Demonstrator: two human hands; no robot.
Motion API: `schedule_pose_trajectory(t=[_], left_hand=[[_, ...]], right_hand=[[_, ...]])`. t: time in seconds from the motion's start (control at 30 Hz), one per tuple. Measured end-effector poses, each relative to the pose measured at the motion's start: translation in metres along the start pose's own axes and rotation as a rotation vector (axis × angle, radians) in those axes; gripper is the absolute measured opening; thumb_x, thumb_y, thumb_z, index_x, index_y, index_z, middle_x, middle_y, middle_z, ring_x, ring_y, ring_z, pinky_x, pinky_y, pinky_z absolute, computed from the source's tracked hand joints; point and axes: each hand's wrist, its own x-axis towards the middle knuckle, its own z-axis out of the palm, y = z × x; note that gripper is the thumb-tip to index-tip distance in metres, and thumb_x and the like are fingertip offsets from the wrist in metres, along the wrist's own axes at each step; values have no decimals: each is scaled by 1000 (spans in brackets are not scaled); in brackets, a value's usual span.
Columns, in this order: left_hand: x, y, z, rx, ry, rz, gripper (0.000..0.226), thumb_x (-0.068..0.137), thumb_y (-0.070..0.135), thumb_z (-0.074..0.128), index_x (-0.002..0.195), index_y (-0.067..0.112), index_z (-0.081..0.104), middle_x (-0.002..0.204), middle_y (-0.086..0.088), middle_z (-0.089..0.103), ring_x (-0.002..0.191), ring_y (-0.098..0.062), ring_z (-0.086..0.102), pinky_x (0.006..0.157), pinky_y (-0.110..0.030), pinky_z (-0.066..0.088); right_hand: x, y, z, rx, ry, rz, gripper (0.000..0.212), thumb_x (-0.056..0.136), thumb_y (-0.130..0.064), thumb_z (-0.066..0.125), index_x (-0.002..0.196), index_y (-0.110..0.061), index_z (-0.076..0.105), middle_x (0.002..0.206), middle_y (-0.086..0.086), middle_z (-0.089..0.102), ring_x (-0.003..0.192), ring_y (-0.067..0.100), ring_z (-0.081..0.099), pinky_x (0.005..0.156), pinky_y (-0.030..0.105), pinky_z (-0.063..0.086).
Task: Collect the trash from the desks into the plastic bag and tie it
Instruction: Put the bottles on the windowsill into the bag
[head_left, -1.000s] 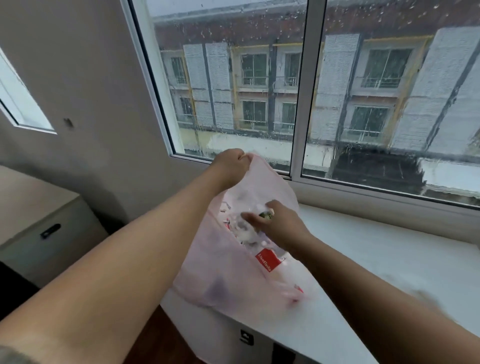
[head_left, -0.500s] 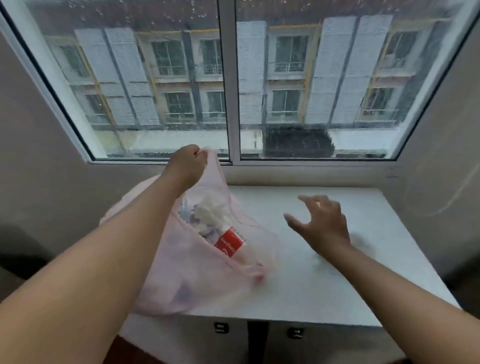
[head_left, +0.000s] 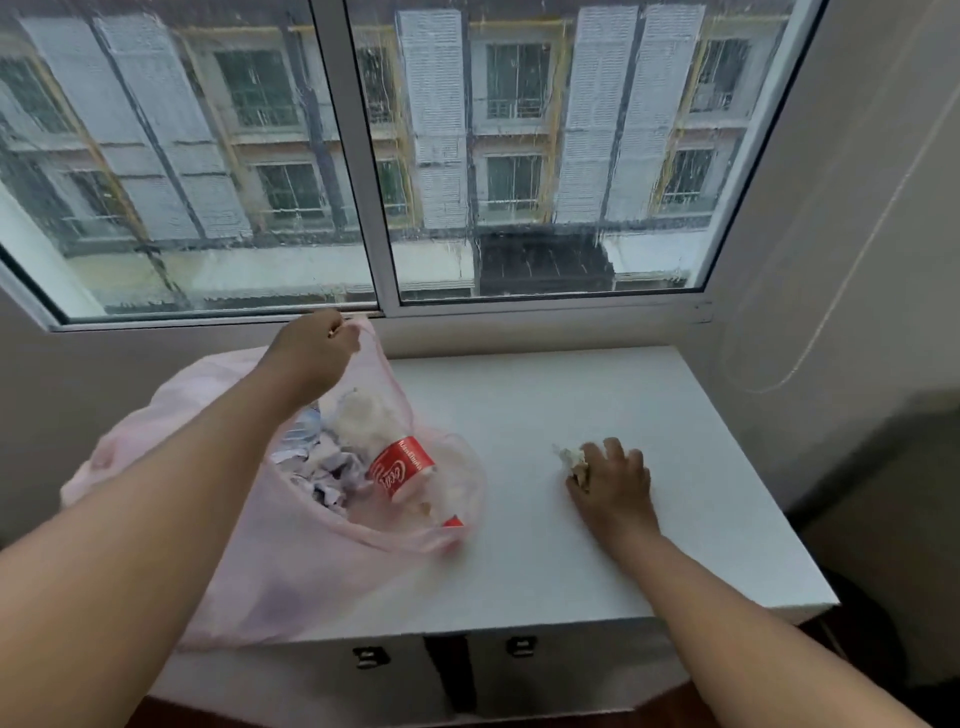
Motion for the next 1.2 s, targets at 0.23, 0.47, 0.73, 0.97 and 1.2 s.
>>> schedule_pose_trajectory(t=[0.23, 0.47, 0.73, 0.97, 1.2], left_hand=[[-16, 5, -37, 8, 71, -72, 28, 101, 26, 41, 93, 5, 59, 92, -8, 58, 85, -27, 50, 66, -33, 31], [-33, -7, -75, -56, 88, -98, 24, 98, 36, 49, 88, 16, 57, 77, 2, 54, 68, -15, 47, 59, -30, 35], [-46, -32, -100, 34, 154, -127, 12, 91, 35, 60, 92, 24, 57, 91, 2, 57, 75, -12, 50, 62, -27, 35], [-52, -39, -97, 55, 130, -143, 20, 86, 37, 68, 96, 23, 57, 86, 6, 53, 72, -11, 47, 57, -26, 34], [-73, -40, -93, 89, 165, -195, 25, 84, 42, 69, 95, 23, 58, 92, 2, 60, 77, -16, 53, 59, -28, 36]], right_hand=[[-7, -130, -40, 364, 169, -601, 34, 82, -34, 51, 107, -11, 55, 109, 12, 58, 92, 32, 50, 70, 38, 52], [-36, -241, -33, 323, -142, -766, 62, 83, -45, 61, 138, -29, 35, 148, 9, 26, 125, 37, 31, 100, 49, 41], [-5, -234, -18, 189, -92, -871, 75, 87, -62, 50, 149, -49, 10, 158, 0, 17, 137, 34, 24, 109, 46, 27], [-13, -224, -16, 239, -193, -1018, 76, 86, -46, 62, 150, -41, 21, 135, 1, 39, 120, 23, 42, 83, 33, 46], [12, -195, -12, 417, 224, -794, 79, 68, -66, 65, 132, -27, 39, 123, 10, 40, 103, 29, 44, 90, 43, 46]])
